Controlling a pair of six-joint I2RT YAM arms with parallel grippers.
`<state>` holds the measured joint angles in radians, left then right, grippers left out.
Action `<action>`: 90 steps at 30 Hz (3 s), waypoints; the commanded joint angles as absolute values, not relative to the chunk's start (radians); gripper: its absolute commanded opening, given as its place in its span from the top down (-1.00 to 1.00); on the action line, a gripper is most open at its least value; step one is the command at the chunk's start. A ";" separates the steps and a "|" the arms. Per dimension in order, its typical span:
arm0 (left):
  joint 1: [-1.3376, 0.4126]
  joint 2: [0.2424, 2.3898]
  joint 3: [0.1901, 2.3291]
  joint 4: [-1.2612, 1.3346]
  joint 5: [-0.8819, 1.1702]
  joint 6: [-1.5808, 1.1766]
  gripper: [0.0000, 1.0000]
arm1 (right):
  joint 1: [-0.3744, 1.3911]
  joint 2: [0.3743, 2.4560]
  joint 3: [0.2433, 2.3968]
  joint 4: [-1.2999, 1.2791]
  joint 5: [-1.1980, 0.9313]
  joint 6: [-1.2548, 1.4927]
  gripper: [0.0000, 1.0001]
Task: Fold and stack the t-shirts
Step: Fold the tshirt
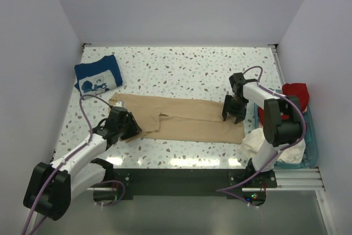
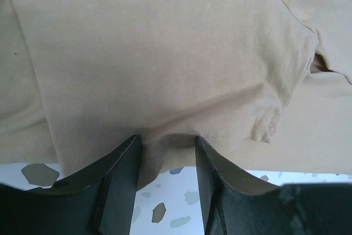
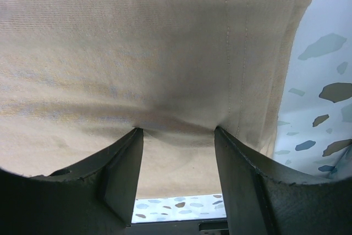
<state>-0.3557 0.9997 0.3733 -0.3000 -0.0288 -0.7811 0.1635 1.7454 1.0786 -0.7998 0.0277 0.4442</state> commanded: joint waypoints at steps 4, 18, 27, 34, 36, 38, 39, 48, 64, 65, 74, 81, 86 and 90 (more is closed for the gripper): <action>-0.364 0.913 0.328 -0.241 0.072 -0.810 0.03 | 0.166 1.750 1.095 -0.802 0.034 0.439 -0.17; -0.080 1.135 0.719 -0.285 -0.069 -0.506 -0.06 | 0.166 1.730 1.123 -0.819 0.034 0.440 -0.17; 0.057 1.486 0.966 -0.199 -0.135 -0.347 0.11 | 0.166 1.724 1.111 -0.816 0.055 0.451 -0.17; 0.072 1.652 1.000 -0.160 -0.087 -0.341 0.19 | 0.164 1.733 1.114 -0.821 0.072 0.457 -0.17; 0.074 1.672 1.005 -0.143 -0.081 -0.350 0.22 | 0.166 1.735 1.118 -0.822 0.074 0.459 -0.17; 0.075 1.695 1.006 -0.123 -0.065 -0.364 0.26 | 0.166 1.741 1.121 -0.825 0.074 0.459 -0.17; 0.075 1.704 1.006 -0.120 -0.058 -0.368 0.27 | 0.166 1.741 1.123 -0.824 0.075 0.459 -0.17; 0.077 1.713 1.002 -0.091 -0.055 -0.405 0.33 | 0.166 1.749 1.120 -0.831 0.078 0.460 -0.17; 0.103 1.789 0.977 -0.029 -0.018 -0.442 0.77 | 0.166 1.766 1.101 -0.839 0.115 0.463 -0.17; 0.109 1.792 0.967 -0.026 -0.012 -0.445 0.83 | 0.164 1.766 1.100 -0.842 0.118 0.462 -0.16; 0.153 1.764 0.919 -0.015 -0.043 -0.442 1.00 | 0.161 1.790 1.091 -0.865 0.181 0.465 -0.16; 0.164 1.758 0.933 -0.021 -0.035 -0.428 1.00 | 0.156 1.795 1.092 -0.873 0.189 0.466 -0.16; 0.163 1.727 0.945 -0.031 -0.012 -0.433 0.86 | 0.156 1.779 1.115 -0.884 0.186 0.451 -0.17; 0.163 1.655 0.957 -0.084 -0.005 -0.439 0.31 | 0.155 1.752 1.155 -0.902 0.178 0.427 -0.22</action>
<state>0.1440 1.7416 0.9310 -0.0502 0.0174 -0.4473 0.1627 1.7668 1.1084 -0.8585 0.1223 0.4519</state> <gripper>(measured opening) 0.293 0.607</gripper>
